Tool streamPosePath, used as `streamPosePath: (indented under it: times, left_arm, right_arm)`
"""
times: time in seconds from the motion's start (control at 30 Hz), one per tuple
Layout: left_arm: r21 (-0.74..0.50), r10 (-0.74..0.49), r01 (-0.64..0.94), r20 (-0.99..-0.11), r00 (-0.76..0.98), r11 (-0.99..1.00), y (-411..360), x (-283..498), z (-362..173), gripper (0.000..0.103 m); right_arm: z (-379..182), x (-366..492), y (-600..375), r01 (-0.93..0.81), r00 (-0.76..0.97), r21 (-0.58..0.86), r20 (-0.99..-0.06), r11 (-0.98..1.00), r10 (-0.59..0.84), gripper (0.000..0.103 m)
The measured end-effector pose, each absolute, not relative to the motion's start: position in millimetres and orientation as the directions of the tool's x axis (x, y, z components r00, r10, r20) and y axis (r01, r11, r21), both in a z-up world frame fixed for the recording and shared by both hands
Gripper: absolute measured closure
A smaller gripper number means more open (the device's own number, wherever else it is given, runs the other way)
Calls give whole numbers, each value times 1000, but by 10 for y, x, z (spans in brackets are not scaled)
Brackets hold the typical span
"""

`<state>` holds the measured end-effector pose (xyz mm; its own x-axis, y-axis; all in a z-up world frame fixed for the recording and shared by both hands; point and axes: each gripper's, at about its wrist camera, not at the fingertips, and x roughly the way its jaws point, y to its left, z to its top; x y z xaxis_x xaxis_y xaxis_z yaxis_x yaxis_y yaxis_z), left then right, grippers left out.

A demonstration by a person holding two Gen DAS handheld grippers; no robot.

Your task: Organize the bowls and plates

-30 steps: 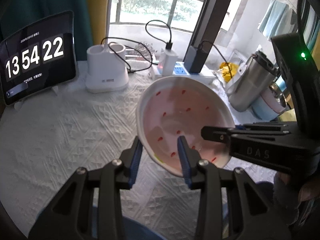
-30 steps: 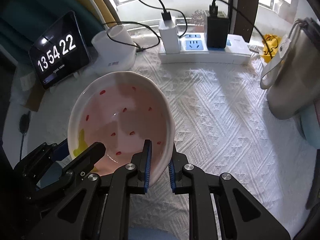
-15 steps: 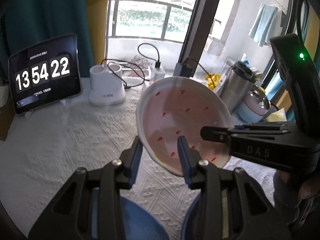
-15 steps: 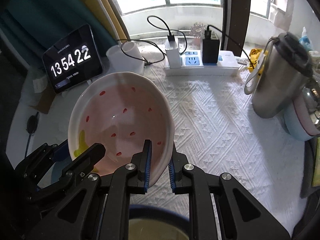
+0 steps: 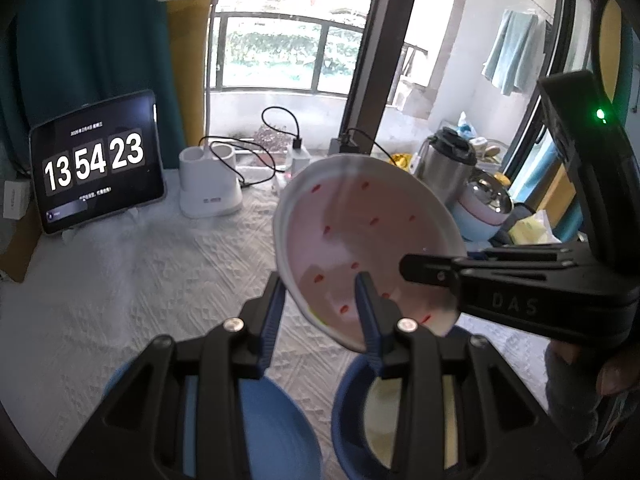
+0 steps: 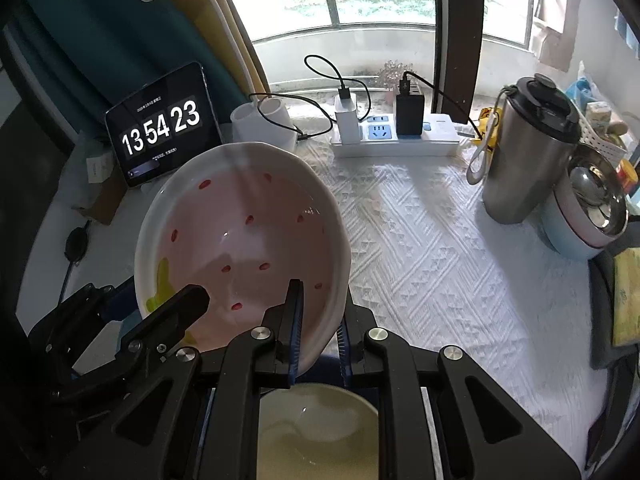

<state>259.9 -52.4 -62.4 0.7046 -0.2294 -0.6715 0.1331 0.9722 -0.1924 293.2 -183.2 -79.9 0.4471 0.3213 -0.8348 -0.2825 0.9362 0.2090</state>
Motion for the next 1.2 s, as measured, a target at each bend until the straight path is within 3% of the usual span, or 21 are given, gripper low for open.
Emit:
streamPosePath:
  times: [1.2]
  left_arm:
    - [-161, -255, 200, -707, 659, 966, -933, 1894, -742, 66]
  right_arm:
    - [-1026, 2074, -2248, -223, 438, 255, -836, 941, 330, 86]
